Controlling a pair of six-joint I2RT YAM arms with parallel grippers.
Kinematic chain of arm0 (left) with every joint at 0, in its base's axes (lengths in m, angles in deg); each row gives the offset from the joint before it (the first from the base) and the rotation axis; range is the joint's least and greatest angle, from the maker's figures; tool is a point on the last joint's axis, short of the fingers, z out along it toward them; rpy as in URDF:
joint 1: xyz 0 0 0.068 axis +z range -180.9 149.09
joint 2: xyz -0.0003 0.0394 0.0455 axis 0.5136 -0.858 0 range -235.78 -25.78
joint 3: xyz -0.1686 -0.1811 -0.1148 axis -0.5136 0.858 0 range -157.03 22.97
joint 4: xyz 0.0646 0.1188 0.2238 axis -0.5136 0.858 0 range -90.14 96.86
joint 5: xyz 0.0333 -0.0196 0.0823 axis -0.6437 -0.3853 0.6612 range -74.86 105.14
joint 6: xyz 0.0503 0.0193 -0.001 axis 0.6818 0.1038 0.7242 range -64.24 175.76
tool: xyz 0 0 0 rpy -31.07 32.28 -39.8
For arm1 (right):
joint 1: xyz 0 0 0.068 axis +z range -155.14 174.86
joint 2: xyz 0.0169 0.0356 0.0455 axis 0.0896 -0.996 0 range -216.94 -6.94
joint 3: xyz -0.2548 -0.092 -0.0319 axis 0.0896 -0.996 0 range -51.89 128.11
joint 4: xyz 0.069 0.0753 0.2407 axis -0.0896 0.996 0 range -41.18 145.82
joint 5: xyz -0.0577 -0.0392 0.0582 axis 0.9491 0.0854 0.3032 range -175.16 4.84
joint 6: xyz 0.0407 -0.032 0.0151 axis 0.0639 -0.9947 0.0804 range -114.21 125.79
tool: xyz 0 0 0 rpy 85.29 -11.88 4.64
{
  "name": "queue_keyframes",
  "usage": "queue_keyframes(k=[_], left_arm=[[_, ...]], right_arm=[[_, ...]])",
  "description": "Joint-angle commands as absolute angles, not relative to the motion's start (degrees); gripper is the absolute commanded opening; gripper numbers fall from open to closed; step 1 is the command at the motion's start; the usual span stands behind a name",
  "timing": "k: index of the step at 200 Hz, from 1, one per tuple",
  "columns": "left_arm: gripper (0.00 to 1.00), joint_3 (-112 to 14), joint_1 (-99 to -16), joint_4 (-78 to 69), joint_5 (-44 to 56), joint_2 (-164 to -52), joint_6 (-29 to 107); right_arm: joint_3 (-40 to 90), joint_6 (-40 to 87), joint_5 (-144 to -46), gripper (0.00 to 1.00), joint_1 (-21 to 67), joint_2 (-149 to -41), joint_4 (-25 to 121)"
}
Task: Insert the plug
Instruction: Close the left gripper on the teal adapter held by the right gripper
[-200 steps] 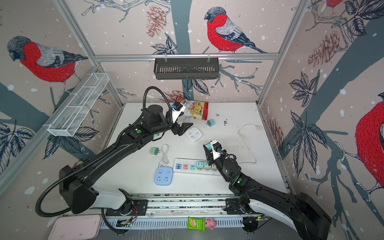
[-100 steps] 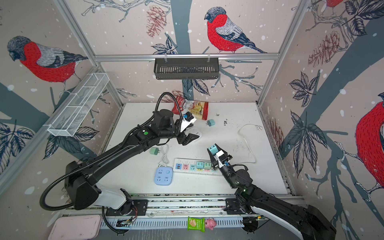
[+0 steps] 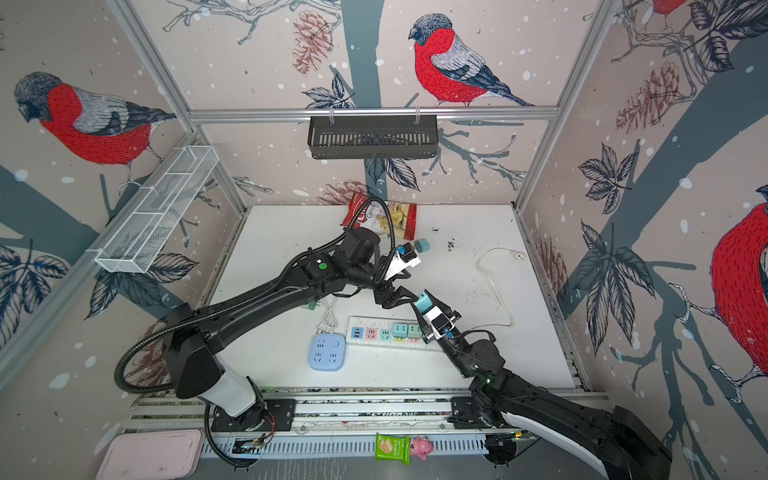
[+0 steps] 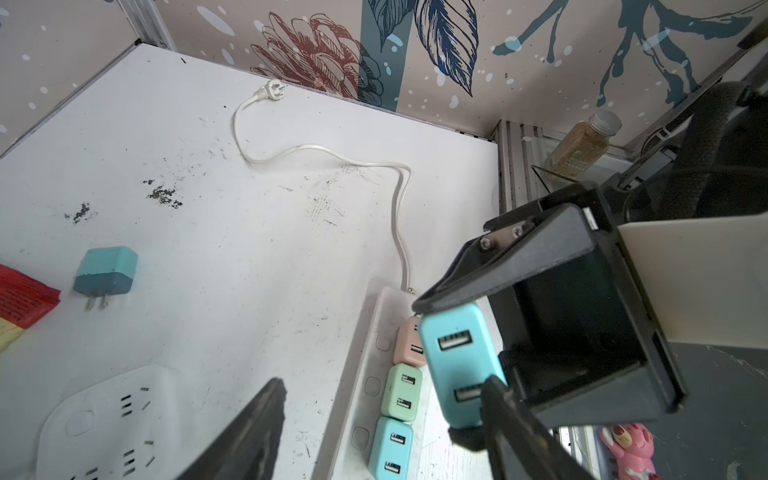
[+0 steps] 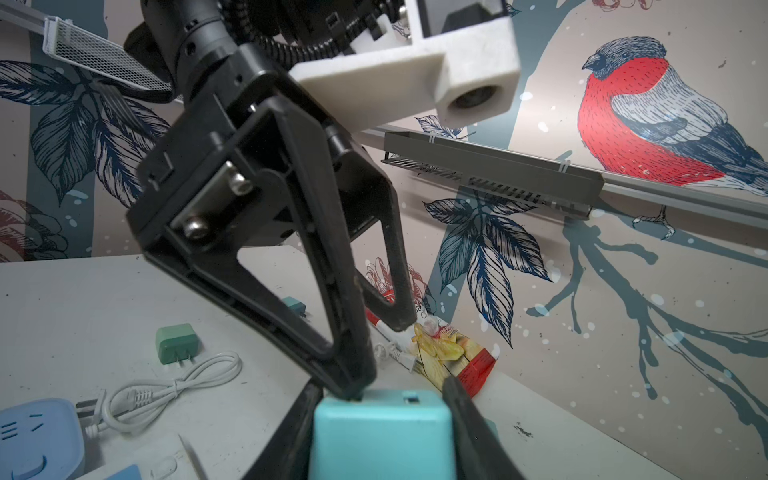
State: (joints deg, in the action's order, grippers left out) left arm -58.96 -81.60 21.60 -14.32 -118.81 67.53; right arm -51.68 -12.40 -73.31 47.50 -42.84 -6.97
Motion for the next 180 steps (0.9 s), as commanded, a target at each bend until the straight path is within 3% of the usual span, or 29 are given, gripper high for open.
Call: queue_keyframes(k=[1, 180], left_arm=[[0.74, -60.0, -82.1, 24.6, -16.3, -119.8, 66.7], [0.76, -61.3, -82.8, 25.1, -23.6, -119.2, 65.7]], right_arm=[[-56.0, -14.0, -73.3, 0.07, 47.9, -42.7, -11.5], [-56.8, -15.8, -70.5, 0.05, 48.3, -46.1, -13.6]])
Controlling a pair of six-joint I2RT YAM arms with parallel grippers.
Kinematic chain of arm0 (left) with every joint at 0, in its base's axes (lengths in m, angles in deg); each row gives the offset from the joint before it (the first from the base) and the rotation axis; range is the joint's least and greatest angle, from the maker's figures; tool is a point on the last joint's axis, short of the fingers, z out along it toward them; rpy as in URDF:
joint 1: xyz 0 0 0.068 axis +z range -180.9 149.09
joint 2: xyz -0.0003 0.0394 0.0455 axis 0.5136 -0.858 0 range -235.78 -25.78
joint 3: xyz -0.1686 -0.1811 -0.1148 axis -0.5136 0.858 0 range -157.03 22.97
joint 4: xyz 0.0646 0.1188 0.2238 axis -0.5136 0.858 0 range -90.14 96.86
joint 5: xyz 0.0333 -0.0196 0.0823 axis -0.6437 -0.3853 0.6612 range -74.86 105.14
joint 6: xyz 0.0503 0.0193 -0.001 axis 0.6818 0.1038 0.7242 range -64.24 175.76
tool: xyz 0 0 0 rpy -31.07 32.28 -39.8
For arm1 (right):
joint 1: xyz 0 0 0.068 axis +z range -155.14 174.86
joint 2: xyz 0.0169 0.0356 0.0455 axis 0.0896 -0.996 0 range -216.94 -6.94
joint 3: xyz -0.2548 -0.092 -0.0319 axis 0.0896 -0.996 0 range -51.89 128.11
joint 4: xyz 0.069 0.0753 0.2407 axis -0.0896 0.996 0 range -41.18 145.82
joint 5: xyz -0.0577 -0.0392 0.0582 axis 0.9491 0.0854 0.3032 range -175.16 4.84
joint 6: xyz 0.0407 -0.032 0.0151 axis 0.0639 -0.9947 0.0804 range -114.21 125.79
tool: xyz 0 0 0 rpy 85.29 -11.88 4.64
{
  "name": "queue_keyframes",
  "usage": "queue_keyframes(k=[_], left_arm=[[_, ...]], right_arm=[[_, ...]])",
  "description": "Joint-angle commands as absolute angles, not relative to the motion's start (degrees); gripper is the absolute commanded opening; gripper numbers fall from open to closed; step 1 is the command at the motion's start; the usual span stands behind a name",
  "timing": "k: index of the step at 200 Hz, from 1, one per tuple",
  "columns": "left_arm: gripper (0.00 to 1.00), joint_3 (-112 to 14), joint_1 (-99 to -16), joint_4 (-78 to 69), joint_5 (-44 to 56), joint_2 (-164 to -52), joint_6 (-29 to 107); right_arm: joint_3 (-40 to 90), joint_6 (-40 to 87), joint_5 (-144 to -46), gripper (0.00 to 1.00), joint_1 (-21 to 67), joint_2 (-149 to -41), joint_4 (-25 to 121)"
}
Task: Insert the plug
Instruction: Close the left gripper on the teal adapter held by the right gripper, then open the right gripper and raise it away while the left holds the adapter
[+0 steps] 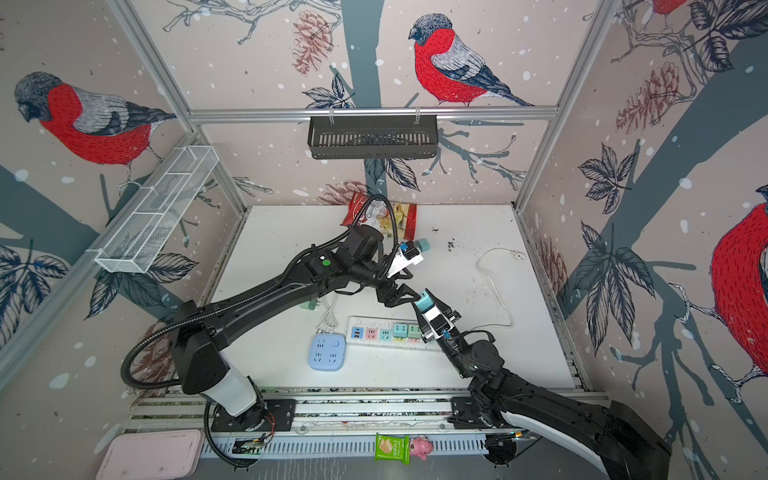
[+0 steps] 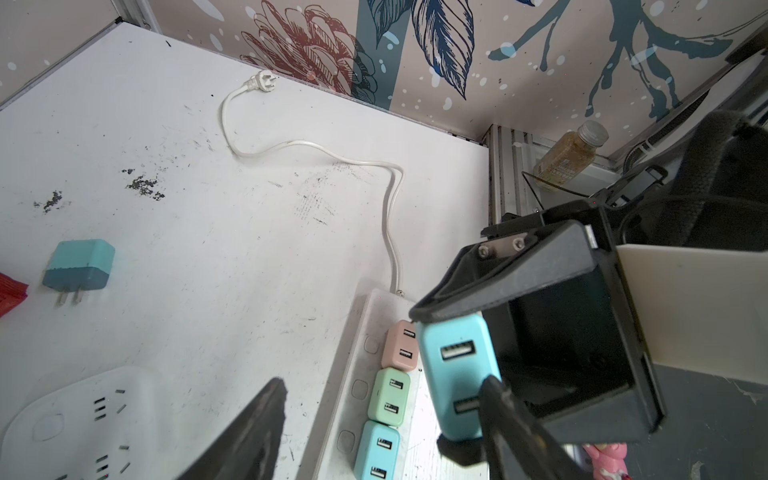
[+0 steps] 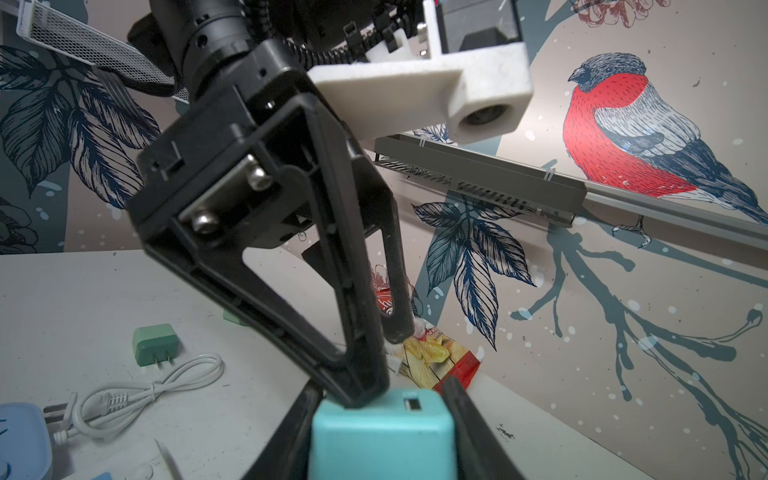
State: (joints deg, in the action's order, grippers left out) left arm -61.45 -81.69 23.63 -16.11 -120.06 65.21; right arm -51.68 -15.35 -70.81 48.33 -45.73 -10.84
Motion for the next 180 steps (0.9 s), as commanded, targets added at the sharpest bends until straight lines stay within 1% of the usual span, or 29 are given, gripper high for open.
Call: queue_keyframes(k=[1, 58, 109, 130, 180], left_arm=[[0.76, -61.2, -82.8, 25.1, -23.5, -119.2, 65.8], [0.80, -60.8, -82.8, 24.7, -23.8, -119.0, 65.9], [0.80, -61.1, -83.4, 25.2, -22.6, -120.6, 65.7], [0.76, -61.4, -83.6, 25.8, -22.2, -121.0, 65.8], [0.63, -62.2, -84.0, 27.7, -21.9, -121.3, 66.1]], right_arm=[[-56.8, -15.8, -70.5, 0.05, 48.3, -46.1, -13.6], [-56.9, -15.8, -71.8, 0.05, 48.4, -45.8, -13.7], [-56.5, -16.5, -72.3, 0.05, 50.1, -46.1, -14.2], [-56.6, -17.4, -71.5, 0.05, 50.9, -46.7, -15.1], [-56.5, -19.1, -69.3, 0.05, 52.0, -47.4, -15.5]])
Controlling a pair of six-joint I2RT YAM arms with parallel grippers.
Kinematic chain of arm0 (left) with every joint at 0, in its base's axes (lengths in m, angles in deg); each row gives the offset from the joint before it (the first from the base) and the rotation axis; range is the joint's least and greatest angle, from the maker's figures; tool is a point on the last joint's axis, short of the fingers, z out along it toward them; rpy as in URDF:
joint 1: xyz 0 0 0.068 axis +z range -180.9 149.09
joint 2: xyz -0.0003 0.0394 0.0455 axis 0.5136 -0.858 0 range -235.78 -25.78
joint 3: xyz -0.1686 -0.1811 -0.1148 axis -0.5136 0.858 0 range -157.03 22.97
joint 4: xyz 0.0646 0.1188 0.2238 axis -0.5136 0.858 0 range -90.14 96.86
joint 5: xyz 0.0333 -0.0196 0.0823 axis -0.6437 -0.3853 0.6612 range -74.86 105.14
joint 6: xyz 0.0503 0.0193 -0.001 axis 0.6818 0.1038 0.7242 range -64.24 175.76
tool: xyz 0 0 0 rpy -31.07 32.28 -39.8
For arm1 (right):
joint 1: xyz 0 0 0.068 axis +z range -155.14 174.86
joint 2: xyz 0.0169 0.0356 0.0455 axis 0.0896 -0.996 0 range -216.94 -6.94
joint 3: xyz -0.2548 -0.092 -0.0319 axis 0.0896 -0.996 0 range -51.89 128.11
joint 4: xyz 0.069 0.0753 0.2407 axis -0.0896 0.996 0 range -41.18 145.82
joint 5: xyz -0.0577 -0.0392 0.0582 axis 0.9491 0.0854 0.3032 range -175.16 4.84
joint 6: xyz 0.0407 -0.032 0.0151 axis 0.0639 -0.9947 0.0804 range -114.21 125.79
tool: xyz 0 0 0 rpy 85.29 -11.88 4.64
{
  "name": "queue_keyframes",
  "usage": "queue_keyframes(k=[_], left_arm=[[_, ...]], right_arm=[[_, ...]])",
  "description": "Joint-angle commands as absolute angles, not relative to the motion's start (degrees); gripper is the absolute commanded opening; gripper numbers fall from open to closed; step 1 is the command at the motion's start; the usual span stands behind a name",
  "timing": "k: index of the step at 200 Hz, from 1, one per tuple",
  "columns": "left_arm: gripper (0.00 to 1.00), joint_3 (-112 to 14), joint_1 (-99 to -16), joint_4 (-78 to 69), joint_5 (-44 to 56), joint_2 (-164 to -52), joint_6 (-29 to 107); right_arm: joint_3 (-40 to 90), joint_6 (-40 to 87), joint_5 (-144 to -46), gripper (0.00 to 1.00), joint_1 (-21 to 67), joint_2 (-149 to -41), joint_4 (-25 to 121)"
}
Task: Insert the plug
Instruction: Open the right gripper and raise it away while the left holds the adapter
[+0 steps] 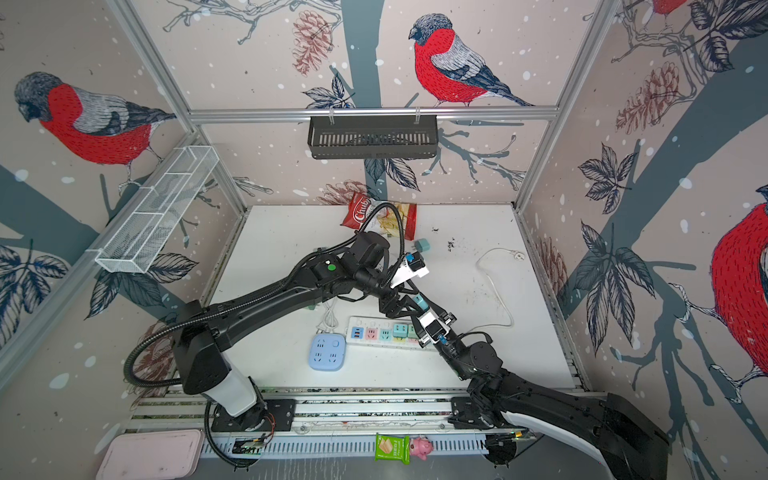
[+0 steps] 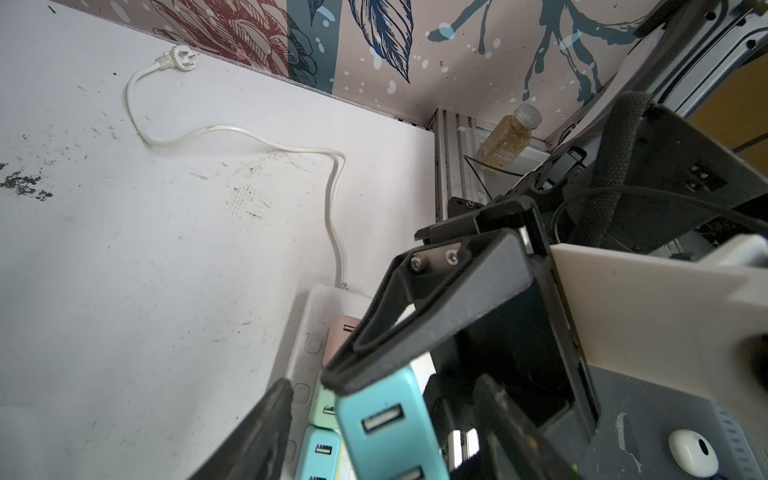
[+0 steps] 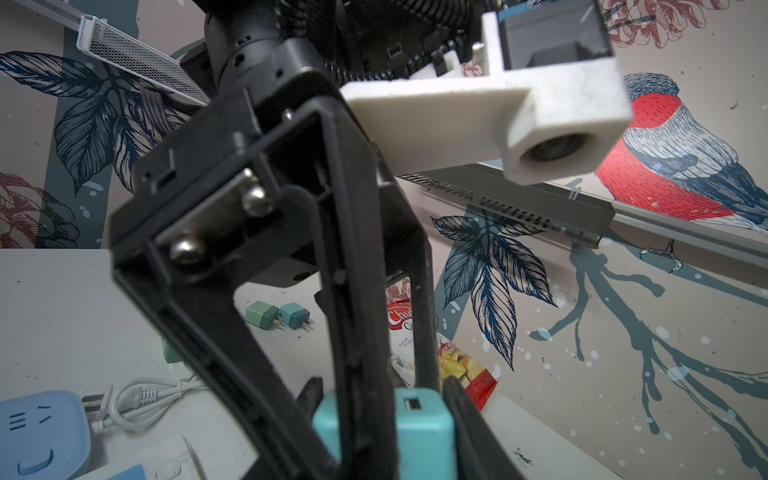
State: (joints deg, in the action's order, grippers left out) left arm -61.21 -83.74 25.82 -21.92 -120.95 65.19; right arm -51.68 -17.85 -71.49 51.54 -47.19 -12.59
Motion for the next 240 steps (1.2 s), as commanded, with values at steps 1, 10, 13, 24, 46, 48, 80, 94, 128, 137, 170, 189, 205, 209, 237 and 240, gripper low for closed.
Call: queue_keyframes(k=[1, 10, 13, 24, 46, 48, 80, 94, 128, 137, 170, 189, 205, 209, 237, 240], left_arm=[[0.63, -62.3, -84.0, 27.8, -21.9, -121.4, 66.1], [0.60, -63.0, -84.1, 28.9, -21.3, -121.8, 66.4], [0.59, -63.1, -84.2, 29.2, -21.1, -121.9, 66.5], [0.58, -63.3, -84.3, 29.6, -20.5, -122.1, 66.5], [0.57, -63.8, -84.8, 30.6, -19.1, -122.6, 66.6], [0.56, -63.9, -84.9, 30.8, -19.1, -122.7, 66.6], [0.53, -64.7, -86.0, 32.6, -17.0, -123.9, 67.2], [0.46, -65.3, -86.2, 33.4, -17.0, -124.3, 67.4], [0.25, -65.7, -86.1, 34.0, -17.1, -124.5, 67.6], [0.19, -65.6, -86.2, 33.9, -17.1, -124.4, 67.8], [0.01, -65.8, -86.2, 34.1, -17.9, -124.4, 68.1], [0.00, -65.9, -86.1, 34.3, -17.2, -124.1, 68.6], [0.00, -66.1, -85.9, 34.1, -14.9, -123.5, 68.7], [0.00, -66.1, -85.7, 34.0, -14.4, -123.3, 68.8], [0.00, -65.4, -82.5, 32.0, -10.9, -121.1, 68.2], [0.00, -65.3, -81.7, 31.7, -10.8, -120.9, 68.0]], right_arm=[[-56.5, -19.1, -69.3, 0.05, 52.0, -47.4, -15.5], [-56.6, -19.3, -69.1, 0.05, 52.0, -47.4, -15.5], [-56.7, -19.3, -69.1, 0.05, 52.0, -47.4, -15.5], [-56.7, -19.6, -69.0, 0.05, 52.1, -47.4, -15.5], [-56.6, -20.0, -68.3, 0.05, 52.5, -47.4, -15.5], [-56.7, -20.0, -68.3, 0.05, 52.6, -47.4, -15.5], [-56.7, -20.7, -67.7, 0.04, 53.0, -47.7, -15.9], [-56.8, -20.7, -67.5, 0.04, 53.3, -47.6, -16.2], [-56.9, -20.9, -66.1, 0.06, 53.5, -47.6, -16.5], [-57.0, -20.7, -66.1, 0.07, 53.5, -47.4, -16.5], [-57.0, -20.4, -65.3, 0.26, 53.5, -47.3, -16.7], [-57.2, -19.7, -64.7, 0.53, 53.6, -46.9, -16.9], [-57.2, -19.6, -64.7, 1.00, 53.6, -45.7, -16.0], [-57.2, -19.6, -64.5, 0.99, 53.6, -45.3, -15.8], [-57.7, -18.8, -64.5, 1.00, 53.6, -41.6, -13.1], [-57.8, -18.8, -64.6, 0.99, 53.6, -41.3, -12.9]])
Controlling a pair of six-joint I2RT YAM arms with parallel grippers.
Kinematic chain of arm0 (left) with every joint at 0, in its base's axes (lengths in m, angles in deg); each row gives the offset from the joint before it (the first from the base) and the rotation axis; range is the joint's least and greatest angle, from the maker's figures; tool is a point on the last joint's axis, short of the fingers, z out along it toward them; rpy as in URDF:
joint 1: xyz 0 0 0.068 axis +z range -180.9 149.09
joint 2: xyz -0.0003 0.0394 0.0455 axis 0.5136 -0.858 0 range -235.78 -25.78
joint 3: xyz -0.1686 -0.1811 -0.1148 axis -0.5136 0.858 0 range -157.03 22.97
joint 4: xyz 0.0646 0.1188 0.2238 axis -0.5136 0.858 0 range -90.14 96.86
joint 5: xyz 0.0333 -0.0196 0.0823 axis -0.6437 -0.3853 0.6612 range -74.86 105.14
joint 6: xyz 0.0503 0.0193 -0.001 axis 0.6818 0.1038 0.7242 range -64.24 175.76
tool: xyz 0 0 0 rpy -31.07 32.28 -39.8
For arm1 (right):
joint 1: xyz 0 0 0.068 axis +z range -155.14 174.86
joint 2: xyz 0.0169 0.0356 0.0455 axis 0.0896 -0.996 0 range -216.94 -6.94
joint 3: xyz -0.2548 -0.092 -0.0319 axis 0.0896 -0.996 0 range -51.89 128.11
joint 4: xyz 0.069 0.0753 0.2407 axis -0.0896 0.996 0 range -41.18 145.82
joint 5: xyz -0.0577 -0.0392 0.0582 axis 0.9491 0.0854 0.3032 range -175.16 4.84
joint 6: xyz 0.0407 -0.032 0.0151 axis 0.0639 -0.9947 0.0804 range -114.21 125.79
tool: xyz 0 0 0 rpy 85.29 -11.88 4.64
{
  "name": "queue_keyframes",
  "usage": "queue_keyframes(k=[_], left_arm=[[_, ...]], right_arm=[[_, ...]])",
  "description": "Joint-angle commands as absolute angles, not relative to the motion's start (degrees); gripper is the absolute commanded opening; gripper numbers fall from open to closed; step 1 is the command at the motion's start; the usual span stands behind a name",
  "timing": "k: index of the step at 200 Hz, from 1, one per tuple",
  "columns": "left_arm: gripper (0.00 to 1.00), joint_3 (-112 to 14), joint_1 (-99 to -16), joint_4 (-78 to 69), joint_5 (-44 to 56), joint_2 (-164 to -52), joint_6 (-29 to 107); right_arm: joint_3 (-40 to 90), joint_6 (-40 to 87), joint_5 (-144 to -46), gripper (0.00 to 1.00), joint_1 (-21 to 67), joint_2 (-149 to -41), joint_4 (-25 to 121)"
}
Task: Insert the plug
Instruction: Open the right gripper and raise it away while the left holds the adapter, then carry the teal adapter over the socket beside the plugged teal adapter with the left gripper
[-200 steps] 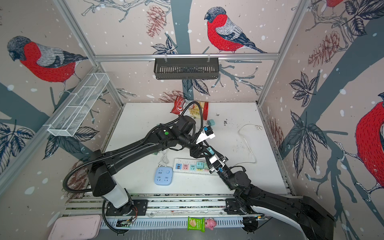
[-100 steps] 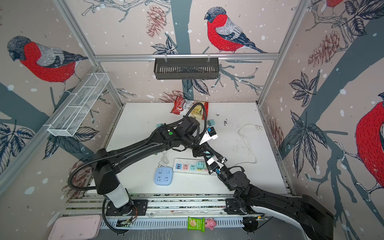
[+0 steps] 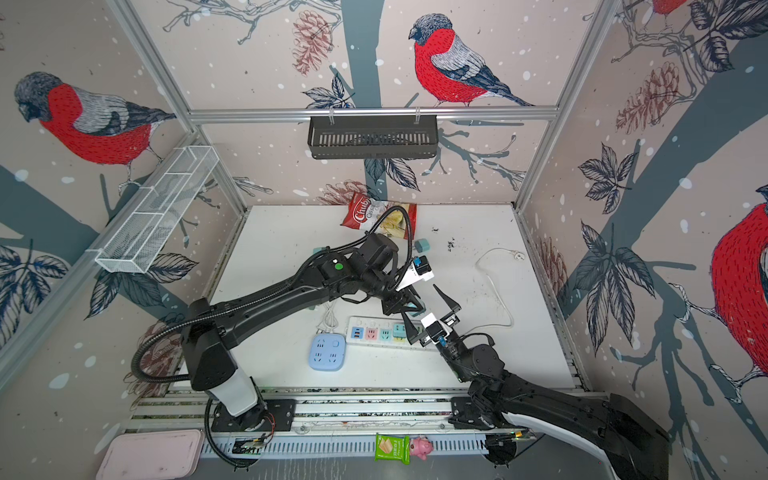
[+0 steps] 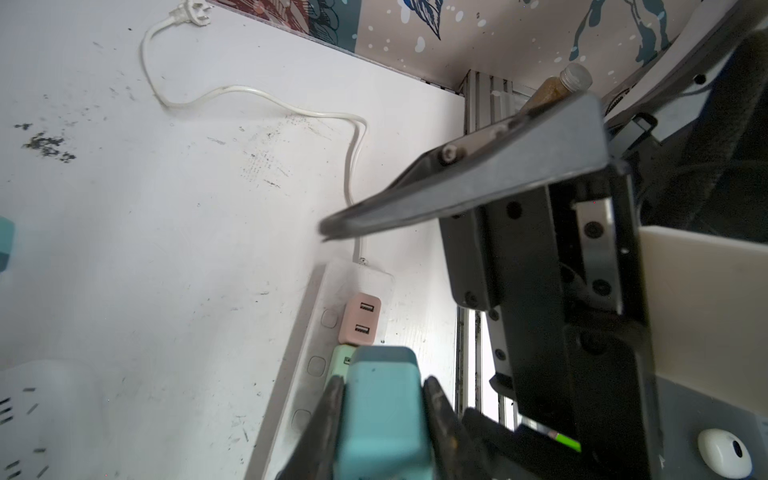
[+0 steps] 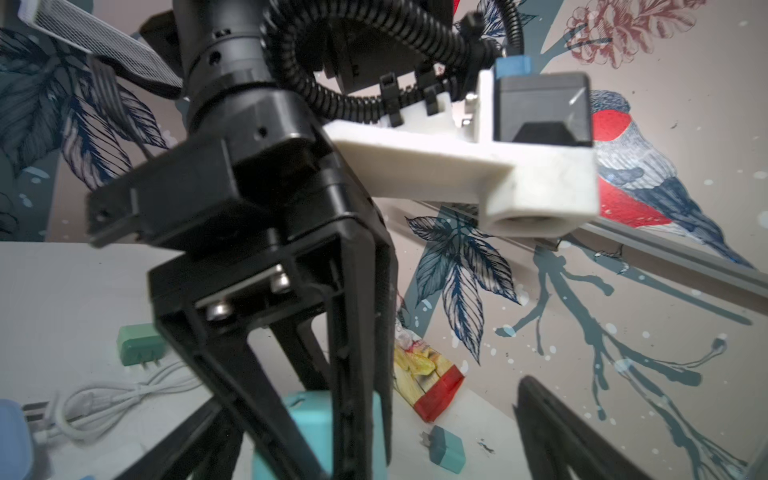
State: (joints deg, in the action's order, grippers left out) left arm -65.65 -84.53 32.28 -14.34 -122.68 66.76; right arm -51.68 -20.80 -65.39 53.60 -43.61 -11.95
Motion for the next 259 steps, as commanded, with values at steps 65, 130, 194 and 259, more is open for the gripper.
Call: queue_keyframes(k=[65, 130, 194, 259], left_arm=[[0.00, -57.9, -74.1, 25.5, -0.7, -113.9, 76.3], [0.00, -47.2, -72.9, 29.9, -4.1, -108.2, 101.7], [0.00, -43.9, -72.8, 36.4, -10.1, -109.5, 113.0], [0.00, -42.7, -73.9, 38.4, -15.1, -111.6, 115.9]], right_arm=[[-61.0, -16.0, -60.4, 1.00, 52.8, -32.8, -13.0], [-63.9, 1.3, -51.3, 1.00, 40.0, -23.5, -7.8], [-63.9, 17.7, -52.3, 1.00, 27.4, -17.2, 2.6], [-63.7, 22.2, -53.6, 1.00, 24.3, -17.3, 5.4]])
